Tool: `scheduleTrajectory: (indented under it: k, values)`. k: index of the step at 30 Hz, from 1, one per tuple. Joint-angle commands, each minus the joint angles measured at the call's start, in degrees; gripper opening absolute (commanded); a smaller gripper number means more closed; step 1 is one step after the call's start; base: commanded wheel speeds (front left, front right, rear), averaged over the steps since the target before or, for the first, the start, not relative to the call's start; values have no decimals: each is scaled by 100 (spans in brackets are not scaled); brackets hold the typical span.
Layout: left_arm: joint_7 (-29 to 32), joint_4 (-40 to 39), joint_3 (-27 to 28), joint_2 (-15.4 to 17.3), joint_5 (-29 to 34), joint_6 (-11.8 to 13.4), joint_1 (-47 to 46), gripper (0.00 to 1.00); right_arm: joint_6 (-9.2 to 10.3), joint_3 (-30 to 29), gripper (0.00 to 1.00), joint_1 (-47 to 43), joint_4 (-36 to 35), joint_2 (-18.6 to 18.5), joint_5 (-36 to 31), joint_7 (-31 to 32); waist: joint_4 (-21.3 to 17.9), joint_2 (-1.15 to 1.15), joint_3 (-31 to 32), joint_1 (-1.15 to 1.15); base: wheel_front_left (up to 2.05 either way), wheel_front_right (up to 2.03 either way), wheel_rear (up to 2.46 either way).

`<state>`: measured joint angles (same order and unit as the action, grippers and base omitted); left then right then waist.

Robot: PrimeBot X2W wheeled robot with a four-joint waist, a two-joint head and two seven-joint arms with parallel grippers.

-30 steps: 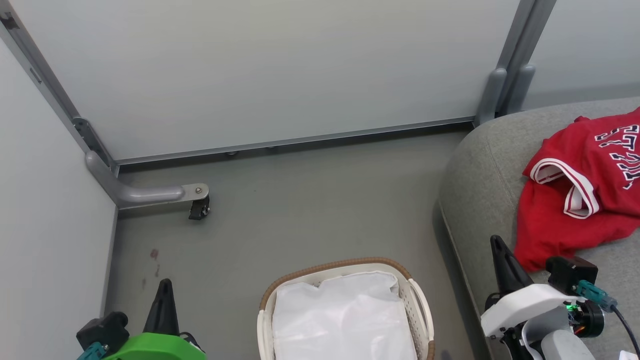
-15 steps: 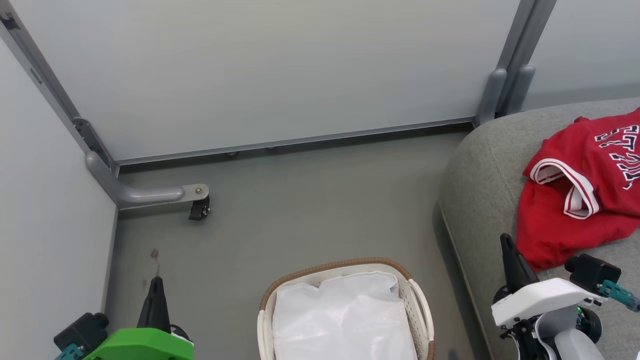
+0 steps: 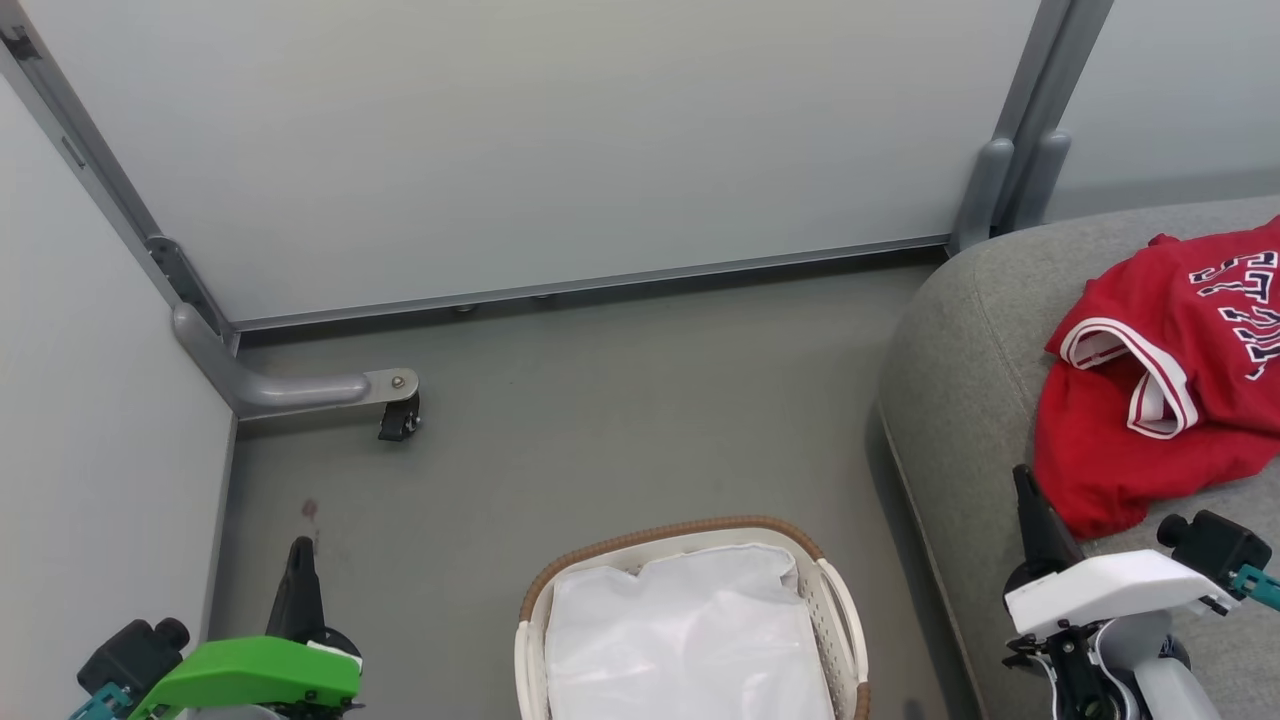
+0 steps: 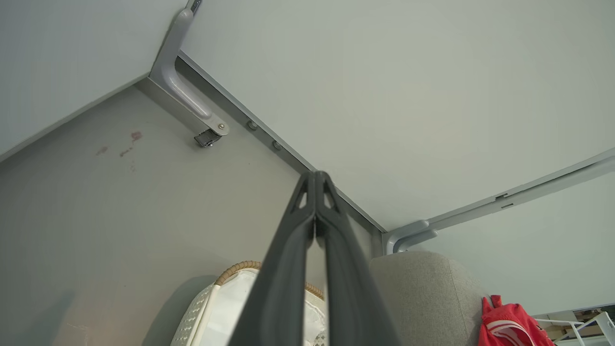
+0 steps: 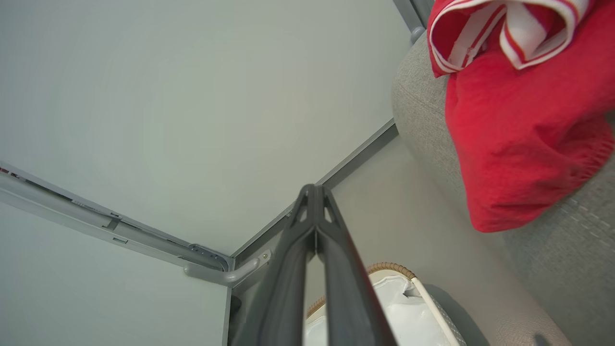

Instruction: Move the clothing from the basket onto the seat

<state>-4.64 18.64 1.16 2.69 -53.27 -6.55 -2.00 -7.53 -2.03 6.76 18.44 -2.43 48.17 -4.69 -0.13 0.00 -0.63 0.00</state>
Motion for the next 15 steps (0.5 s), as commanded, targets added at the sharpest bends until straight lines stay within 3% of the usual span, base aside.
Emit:
scheduleTrajectory:
  k: [1,15]
  values:
    - [40,-96,39,21,-170,-26,-169,0,3,-39,0,22,-98,-36,210,51,0,0,1,0,0,0,0]
    - [285,-181,159,23,-1021,-42,-238,0,3,-135,0,2,-181,-42,1162,295,2,0,8,0,0,0,0]
